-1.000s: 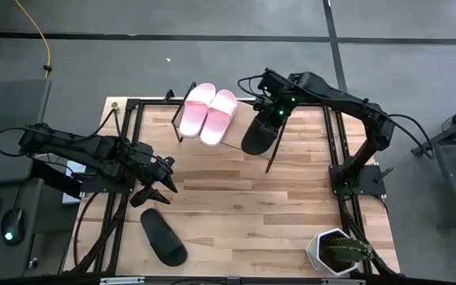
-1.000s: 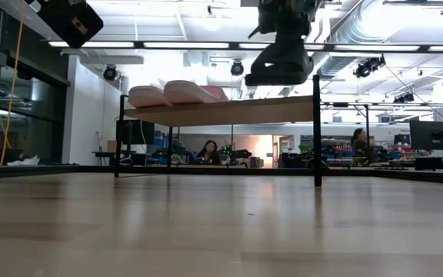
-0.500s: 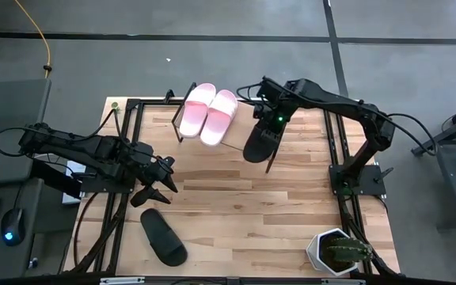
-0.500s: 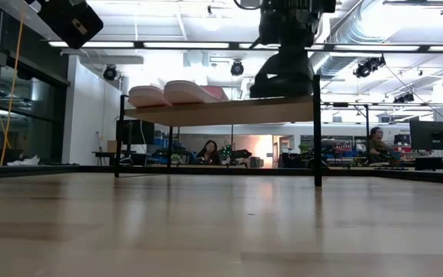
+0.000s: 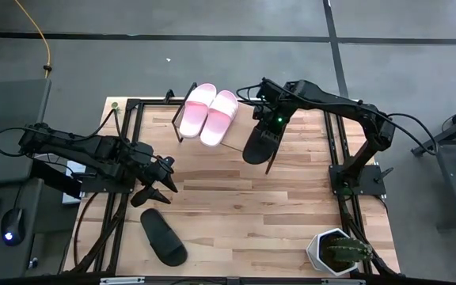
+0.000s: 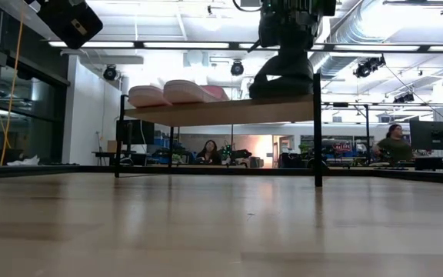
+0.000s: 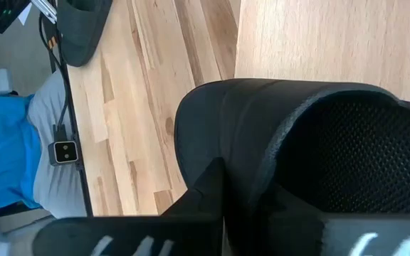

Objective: Pick and place slides into the shelf
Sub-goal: Put the right black slide on the shelf

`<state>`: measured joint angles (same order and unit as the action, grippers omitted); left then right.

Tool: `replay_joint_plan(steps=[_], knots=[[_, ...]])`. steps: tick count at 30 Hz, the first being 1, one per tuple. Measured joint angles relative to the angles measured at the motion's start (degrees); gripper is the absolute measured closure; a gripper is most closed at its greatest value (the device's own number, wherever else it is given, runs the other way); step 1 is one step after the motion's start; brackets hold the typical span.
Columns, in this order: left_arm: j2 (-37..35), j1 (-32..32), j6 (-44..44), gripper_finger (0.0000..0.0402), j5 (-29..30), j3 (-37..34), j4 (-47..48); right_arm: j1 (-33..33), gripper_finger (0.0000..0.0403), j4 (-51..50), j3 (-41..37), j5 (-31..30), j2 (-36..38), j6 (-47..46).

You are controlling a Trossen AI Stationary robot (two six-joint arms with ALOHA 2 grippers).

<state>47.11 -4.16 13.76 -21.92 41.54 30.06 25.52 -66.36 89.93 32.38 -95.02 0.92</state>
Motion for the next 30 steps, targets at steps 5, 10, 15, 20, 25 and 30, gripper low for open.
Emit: replay_joint_plan(steps=[5,10,15,20,25,30], knots=[[0.0,0.0,0.0,0.0192,0.0,0.0,0.0,0.0,0.0354,-0.3,0.0,0.1,0.0,0.0],[0.0,0.0,0.0,0.0192,0.0,0.0,0.0,0.0,0.0315,-0.8,-0.1,-0.9,-0.1,1.4],[0.0,0.0,0.0,0.0192,0.0,0.0,0.0,0.0,0.03,-1.2,-0.1,-2.5,-0.1,1.4],[0.0,0.0,0.0,0.0192,0.0,0.0,0.0,0.0,0.0299,-1.4,-0.1,-2.4,-0.1,-0.9],[0.0,0.0,0.0,0.0192,0.0,0.0,0.0,-0.1,0.0299,-1.6,-0.1,-2.1,-0.1,-0.6],[0.0,0.0,0.0,0.0192,0.0,0.0,0.0,0.0,0.0299,-1.8,-0.1,-2.2,-0.1,-0.3]])
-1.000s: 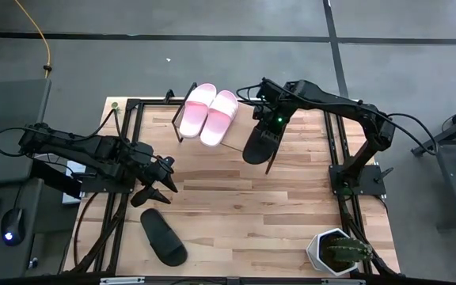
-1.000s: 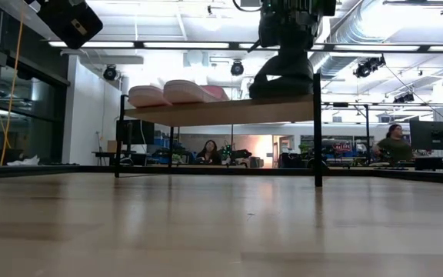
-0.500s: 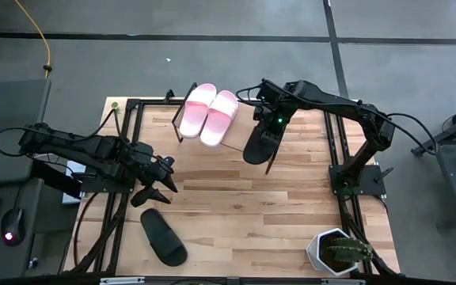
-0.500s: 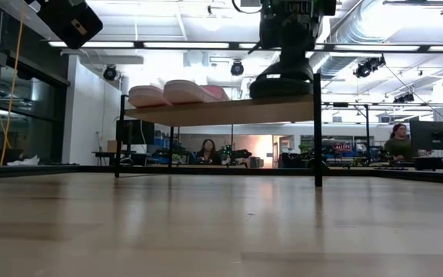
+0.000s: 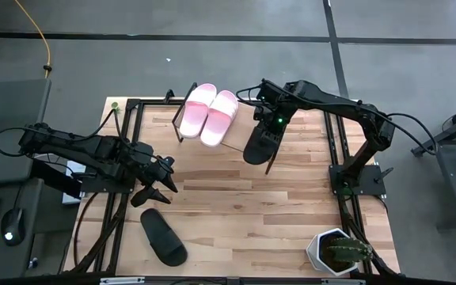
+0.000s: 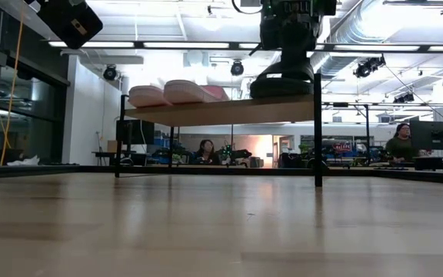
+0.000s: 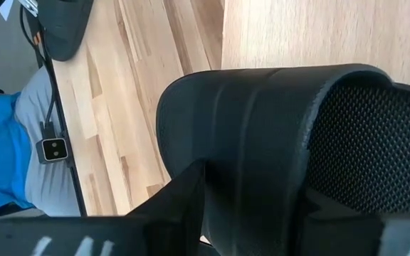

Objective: Pick and place slides into the shelf
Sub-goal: Put the right black slide on the shelf

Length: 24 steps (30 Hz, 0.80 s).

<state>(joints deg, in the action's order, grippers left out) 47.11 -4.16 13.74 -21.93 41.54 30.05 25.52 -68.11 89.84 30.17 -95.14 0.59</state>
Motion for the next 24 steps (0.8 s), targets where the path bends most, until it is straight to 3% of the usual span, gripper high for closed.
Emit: replay_joint_plan(steps=[24], knots=[[0.0,0.0,0.0,0.0192,0.3,0.0,0.0,5.5,0.0299,-1.1,0.0,0.3,0.0,3.3]])
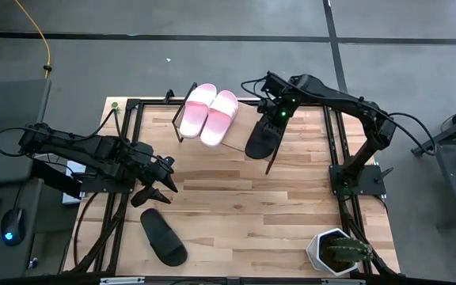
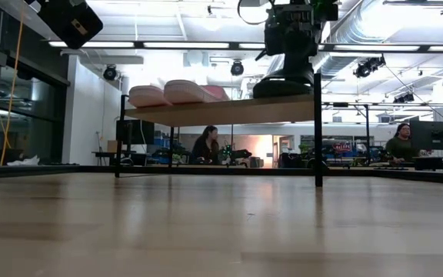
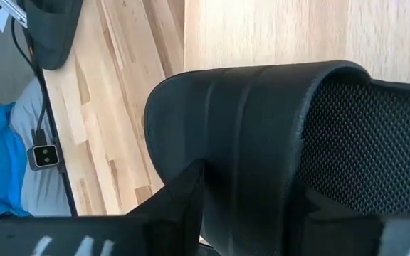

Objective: Pick and place slides into the shelf
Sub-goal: Put the right black slide on the shelf

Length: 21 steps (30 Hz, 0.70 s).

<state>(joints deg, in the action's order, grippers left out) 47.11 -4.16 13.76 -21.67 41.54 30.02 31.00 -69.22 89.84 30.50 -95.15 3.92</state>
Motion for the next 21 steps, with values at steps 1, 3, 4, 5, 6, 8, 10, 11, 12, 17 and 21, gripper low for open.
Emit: replay_joint_plan(steps=[1,3,4,5,6,8,10,11,12,17,21], knots=[[0.0,0.0,0.0,0.0192,0.0,0.0,0.0,0.1,0.0299,0.0,0.0,0.1,0.0,-0.1],[0.0,0.0,0.0,0.0192,0.0,0.0,0.0,0.2,0.0299,0.0,0.0,0.3,0.0,-1.1],[0.0,0.0,0.0,0.0192,0.0,0.0,0.0,0.2,0.0299,0.0,0.0,1.1,0.0,-1.4],[0.0,0.0,0.0,0.0192,0.0,0.0,0.0,0.1,0.0299,-0.1,0.0,2.6,0.0,-1.3],[0.0,0.0,0.0,0.0192,0.0,0.0,0.0,0.0,0.03,-0.2,0.0,4.9,0.0,-1.1],[0.0,0.0,0.0,0.0192,0.0,0.0,0.0,-0.5,0.03,-0.2,0.0,8.9,0.0,-1.0],[0.0,0.0,0.0,0.0192,0.0,0.0,0.0,-1.2,0.03,-0.3,0.0,11.3,0.0,-1.1],[0.0,0.0,0.0,0.0192,0.0,0.0,0.0,-1.6,0.03,-0.4,0.0,11.7,0.0,-1.0],[0.0,0.0,0.0,0.0192,0.0,0.0,0.0,-1.8,0.03,-0.4,0.0,11.6,0.0,-0.7],[0.0,0.0,0.0,0.0192,0.0,0.0,0.0,-1.7,0.03,-0.4,0.0,3.6,0.0,-1.4],[0.0,0.0,0.0,0.0192,0.0,0.0,0.0,-1.8,0.03,-0.3,0.1,0.9,0.0,-2.2]])
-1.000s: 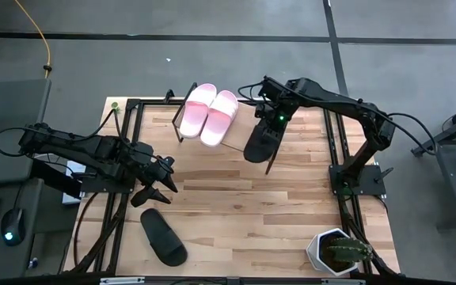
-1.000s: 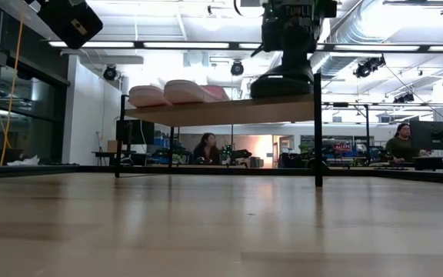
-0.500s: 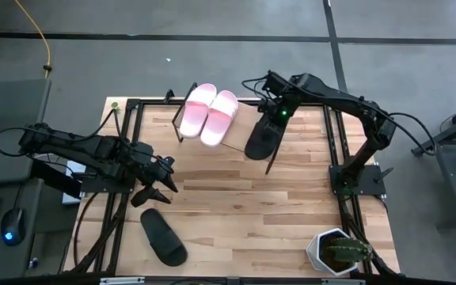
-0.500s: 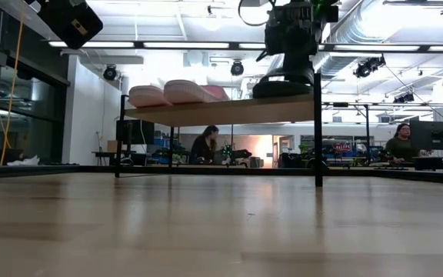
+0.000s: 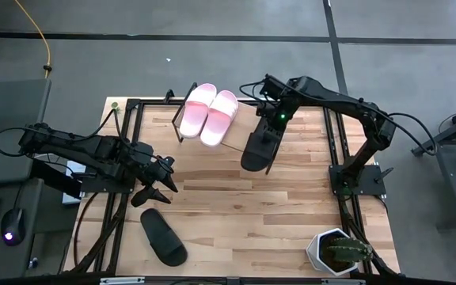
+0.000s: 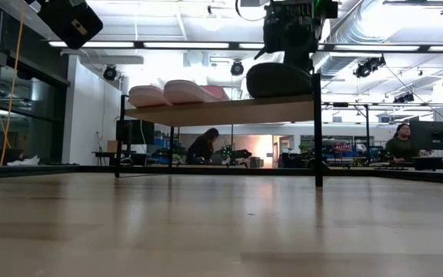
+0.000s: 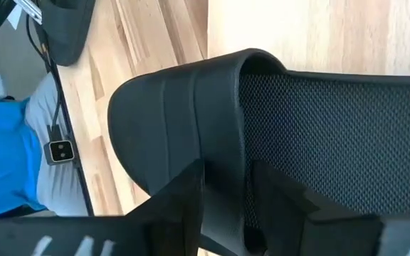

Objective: Pick and place slides into the shelf
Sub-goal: Put the right black slide on the shelf, then put the black slide on the shelf

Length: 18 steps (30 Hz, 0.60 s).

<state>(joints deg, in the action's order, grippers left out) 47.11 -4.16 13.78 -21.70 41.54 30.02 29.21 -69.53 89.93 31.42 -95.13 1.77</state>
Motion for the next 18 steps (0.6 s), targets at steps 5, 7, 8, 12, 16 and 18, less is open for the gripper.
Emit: replay_joint_plan(steps=[5,7,8,12,16,18], knots=[[0.0,0.0,0.0,0.0192,0.0,0.0,0.0,0.3,0.03,0.0,0.0,-0.3,0.1,0.4],[0.0,0.0,0.0,0.0192,0.0,0.0,0.0,0.5,0.03,0.3,0.0,-0.5,0.3,-1.1],[0.0,0.0,0.1,0.0192,0.0,0.0,0.0,0.6,0.03,0.3,0.0,-0.7,0.5,-1.6],[0.0,0.0,0.2,0.0192,0.0,0.0,0.0,0.8,0.03,0.5,0.0,-1.8,2.0,-3.8],[0.0,0.0,0.2,0.0192,0.0,0.0,0.0,0.8,0.03,2.6,0.0,-5.7,4.7,-4.8],[0.0,0.0,0.2,0.0192,0.2,0.0,0.0,0.8,0.03,3.0,0.0,-7.7,6.1,-5.9]])
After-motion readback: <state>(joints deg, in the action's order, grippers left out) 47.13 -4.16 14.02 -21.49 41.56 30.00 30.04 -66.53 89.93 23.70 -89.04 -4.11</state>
